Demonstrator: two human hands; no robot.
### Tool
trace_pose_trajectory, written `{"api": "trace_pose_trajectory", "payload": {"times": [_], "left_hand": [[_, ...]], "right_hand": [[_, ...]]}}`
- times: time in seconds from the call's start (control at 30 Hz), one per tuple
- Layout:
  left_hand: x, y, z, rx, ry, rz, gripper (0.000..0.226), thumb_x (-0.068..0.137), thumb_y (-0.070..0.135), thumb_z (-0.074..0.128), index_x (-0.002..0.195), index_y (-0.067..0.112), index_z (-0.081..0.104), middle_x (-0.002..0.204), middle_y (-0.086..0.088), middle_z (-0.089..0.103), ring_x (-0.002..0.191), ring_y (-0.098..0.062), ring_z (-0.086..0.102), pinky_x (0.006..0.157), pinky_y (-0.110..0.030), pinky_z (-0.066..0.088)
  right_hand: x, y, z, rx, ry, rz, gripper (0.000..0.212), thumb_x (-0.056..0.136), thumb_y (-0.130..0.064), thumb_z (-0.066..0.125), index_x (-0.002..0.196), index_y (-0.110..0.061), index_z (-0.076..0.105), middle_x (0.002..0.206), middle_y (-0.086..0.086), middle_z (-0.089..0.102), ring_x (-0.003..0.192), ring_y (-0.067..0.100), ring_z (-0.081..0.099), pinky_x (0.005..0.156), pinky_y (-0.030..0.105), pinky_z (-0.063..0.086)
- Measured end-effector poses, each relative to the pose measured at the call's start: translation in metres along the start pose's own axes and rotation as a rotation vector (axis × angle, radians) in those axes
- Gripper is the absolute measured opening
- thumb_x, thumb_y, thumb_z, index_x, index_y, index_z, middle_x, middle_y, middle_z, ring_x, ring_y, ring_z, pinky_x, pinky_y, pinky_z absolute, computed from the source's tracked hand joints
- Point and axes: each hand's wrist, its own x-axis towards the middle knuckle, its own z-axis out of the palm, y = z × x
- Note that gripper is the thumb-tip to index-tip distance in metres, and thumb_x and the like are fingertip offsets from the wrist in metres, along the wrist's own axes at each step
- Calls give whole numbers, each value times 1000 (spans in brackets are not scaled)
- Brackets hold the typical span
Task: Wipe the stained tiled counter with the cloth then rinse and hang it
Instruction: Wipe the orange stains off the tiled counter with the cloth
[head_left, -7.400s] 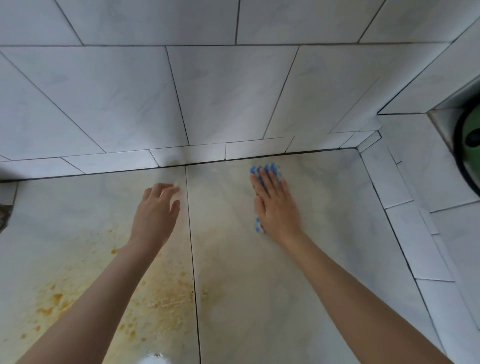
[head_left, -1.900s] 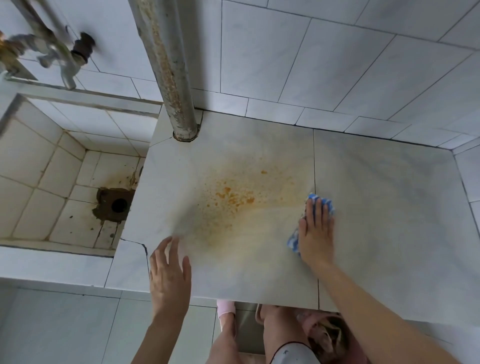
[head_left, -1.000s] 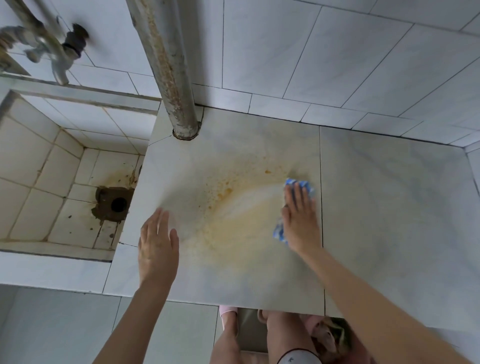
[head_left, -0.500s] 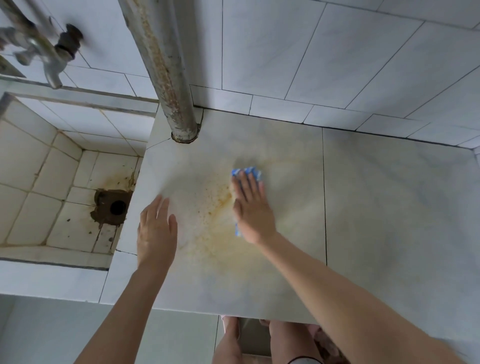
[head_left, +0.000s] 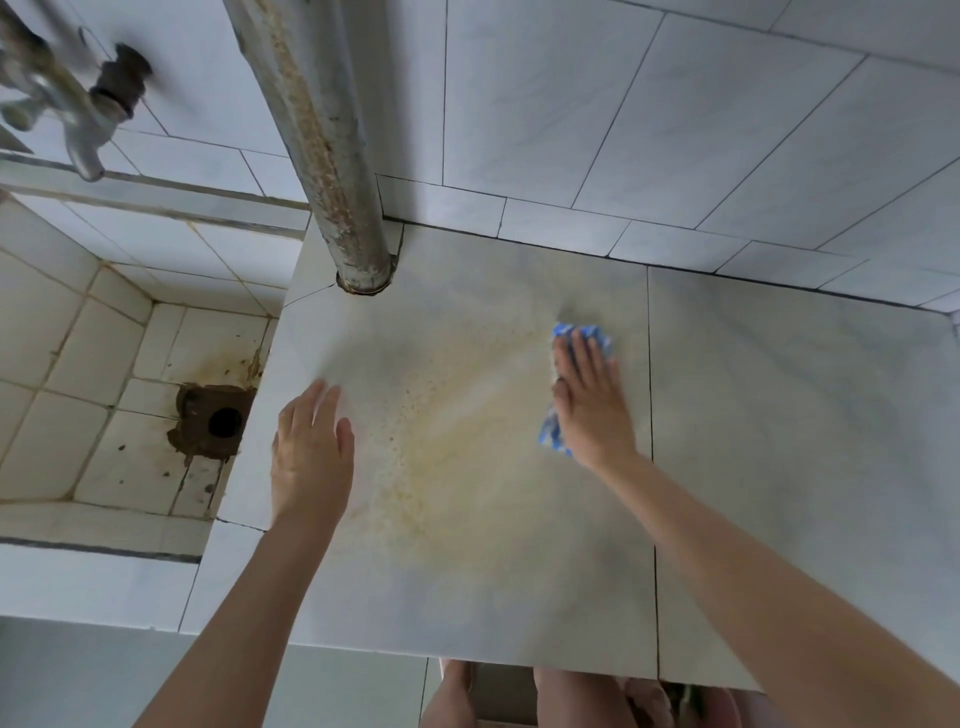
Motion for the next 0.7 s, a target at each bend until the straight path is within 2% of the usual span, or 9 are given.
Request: {"api": "trace_pose_trajectory", "payload": {"times": [0.1, 0.17, 0.23, 0.37, 0.43, 0.5, 0.57, 0.7], "left_hand": [[1, 1, 0, -2, 5, -1, 40, 95, 18, 39, 135, 8, 41, 143, -9, 38, 130, -26, 32, 106, -43, 34], [1, 1, -1, -3, 10, 2, 40, 95, 17, 40, 134, 8, 42, 142, -9, 39, 129, -27, 33, 105, -43, 35], [1, 1, -1, -7, 12, 5, 39, 95, 17, 40, 133, 7, 43, 141, -10, 40, 129, -28, 34, 105, -44, 35], [3, -1, -3, -8, 14, 2, 38, 95, 17, 40, 132, 9, 45, 140, -9, 42, 129, -26, 34, 104, -43, 36], [2, -1, -2, -11, 13, -3, 39, 95, 18, 40, 133, 9, 45, 140, -8, 42, 129, -25, 34, 104, -42, 36], [2, -1, -3, -15, 14, -3, 38, 95, 17, 41, 132, 9, 45, 140, -8, 43, 128, -25, 35, 104, -43, 37], [2, 0, -4, -21, 16, -10, 38, 95, 18, 41, 132, 10, 46, 140, -7, 43, 128, -25, 35, 103, -42, 37], [2, 0, -5, -28, 20, -11, 38, 95, 17, 40, 132, 10, 46, 140, -7, 43, 128, -24, 35, 103, -41, 36]], "right_hand": [[32, 23, -5, -43, -37, 118, 56, 96, -18, 13, 149, -9, 0, 158, 9, -9, 145, 26, -12, 114, 36, -14], [50, 14, -9, 26, -27, 216, 55, 99, -17, 16, 149, -13, -6, 158, 6, -11, 145, 21, -14, 113, 34, -16], [66, -3, -11, 53, -31, 215, 54, 97, -22, 7, 149, -15, -5, 158, 5, -10, 145, 20, -13, 114, 34, -15], [70, -48, -9, 50, -40, -13, 70, 83, -31, -10, 150, -15, 0, 159, 5, -3, 146, 23, -6, 115, 33, -12], [54, -74, -6, 51, -61, -156, 64, 88, -31, -1, 150, -16, 12, 158, 5, 10, 146, 23, 6, 117, 33, -7], [28, -95, 2, 73, -35, -313, 56, 94, -27, 15, 148, -15, 26, 155, 6, 23, 144, 24, 19, 116, 35, 6], [-2, -106, 11, 63, -8, -444, 52, 96, -27, 23, 148, -18, 26, 155, 3, 24, 144, 21, 18, 116, 36, 13], [-43, -95, 15, 22, -17, -587, 53, 97, -26, 27, 149, -24, 20, 156, -3, 21, 145, 14, 16, 117, 35, 13]]}}
